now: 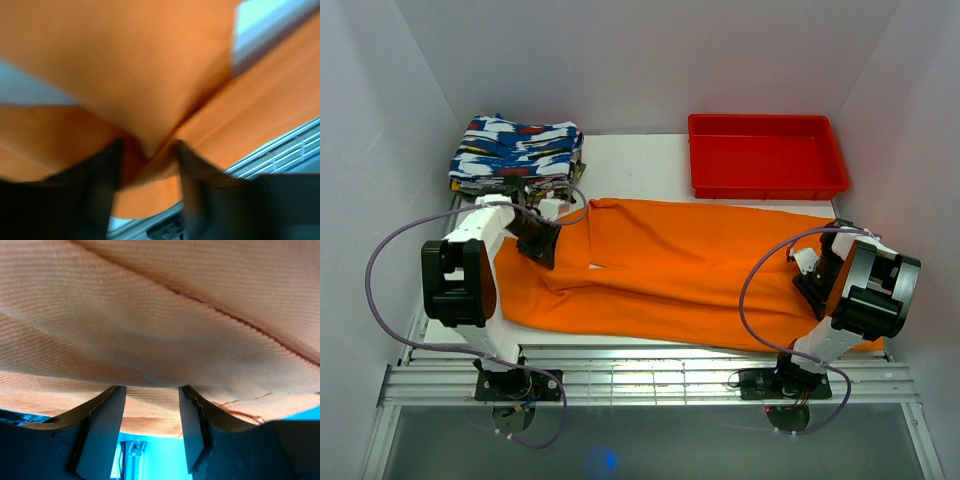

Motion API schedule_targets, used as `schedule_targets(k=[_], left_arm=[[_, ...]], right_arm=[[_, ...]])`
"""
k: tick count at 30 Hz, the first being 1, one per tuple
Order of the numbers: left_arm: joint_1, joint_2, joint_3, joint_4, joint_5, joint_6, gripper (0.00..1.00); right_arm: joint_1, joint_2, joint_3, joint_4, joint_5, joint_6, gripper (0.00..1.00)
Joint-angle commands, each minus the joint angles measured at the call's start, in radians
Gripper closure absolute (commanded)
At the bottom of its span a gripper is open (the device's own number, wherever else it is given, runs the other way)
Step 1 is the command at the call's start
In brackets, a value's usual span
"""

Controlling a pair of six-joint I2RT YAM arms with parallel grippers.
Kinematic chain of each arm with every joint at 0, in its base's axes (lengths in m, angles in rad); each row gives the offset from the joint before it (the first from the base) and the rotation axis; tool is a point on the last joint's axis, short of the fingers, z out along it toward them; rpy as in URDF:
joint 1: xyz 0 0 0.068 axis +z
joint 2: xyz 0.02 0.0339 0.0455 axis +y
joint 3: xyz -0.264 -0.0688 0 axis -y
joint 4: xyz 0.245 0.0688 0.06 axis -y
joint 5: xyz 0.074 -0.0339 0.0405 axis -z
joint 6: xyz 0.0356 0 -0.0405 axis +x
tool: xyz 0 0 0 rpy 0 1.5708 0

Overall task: Fold and stack the trousers
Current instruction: Flatten the trousers out

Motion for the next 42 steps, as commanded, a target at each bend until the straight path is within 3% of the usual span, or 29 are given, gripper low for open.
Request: schedule_targets(k=[1, 3, 8, 20, 26, 27, 28, 31, 33, 35, 39, 40, 41, 42], left_arm=[[0.095, -0.143, -0.075, 0.052, -0.132, 0.05, 0.35], [0.16, -0.177, -0.085, 0.092, -0.158, 0.067, 0.27], [0.318, -0.168, -0.072, 0.113, -0.148, 0.102, 0.27], [0.34, 0.0, -0.129, 0.227, -0.152, 0.134, 0.3], [0.344, 0.014, -0.304, 0.259, -0.237, 0.212, 0.53], [0.349, 0.003, -0.325, 0.256, -0.237, 0.238, 0.61], [0.35, -0.02, -0.342, 0.25, -0.228, 0.251, 0.78], [0.369, -0.119, -0.376, 0.132, -0.148, 0.377, 1.0], [0.399, -0.208, -0.382, 0.061, -0.102, 0.485, 1.0], [0.421, -0.349, -0.387, -0.058, -0.054, 0.69, 1.0], [0.427, -0.554, -0.479, -0.201, -0.094, 1.005, 1.0], [0.427, -0.587, -0.502, -0.203, -0.109, 1.043, 0.95], [0.427, -0.618, -0.519, -0.192, -0.137, 1.085, 0.74], [0.427, -0.661, -0.528, -0.175, -0.14, 1.085, 0.61]], right_arm=[[-0.016, -0.004, -0.027, 0.1, 0.017, -0.04, 0.46], [-0.014, -0.007, -0.019, 0.081, 0.012, -0.039, 0.46], [-0.014, -0.013, -0.013, 0.069, 0.014, -0.04, 0.46], [-0.016, -0.024, -0.022, 0.05, 0.011, -0.036, 0.46], [-0.014, -0.032, -0.033, 0.052, 0.001, -0.034, 0.46], [-0.016, -0.032, -0.034, 0.054, 0.001, -0.034, 0.46], [-0.014, -0.035, -0.034, 0.051, 0.001, -0.034, 0.46], [-0.016, -0.035, -0.033, 0.052, 0.001, -0.039, 0.47], [-0.016, -0.038, -0.031, 0.051, 0.001, -0.042, 0.48], [-0.014, -0.039, -0.03, 0.05, 0.001, -0.045, 0.5], [-0.016, -0.039, -0.024, 0.041, -0.006, -0.045, 0.51], [-0.016, -0.039, -0.022, 0.04, -0.008, -0.045, 0.51], [-0.014, -0.039, -0.022, 0.038, -0.008, -0.043, 0.51], [-0.014, -0.039, -0.02, 0.04, -0.009, -0.043, 0.51]])
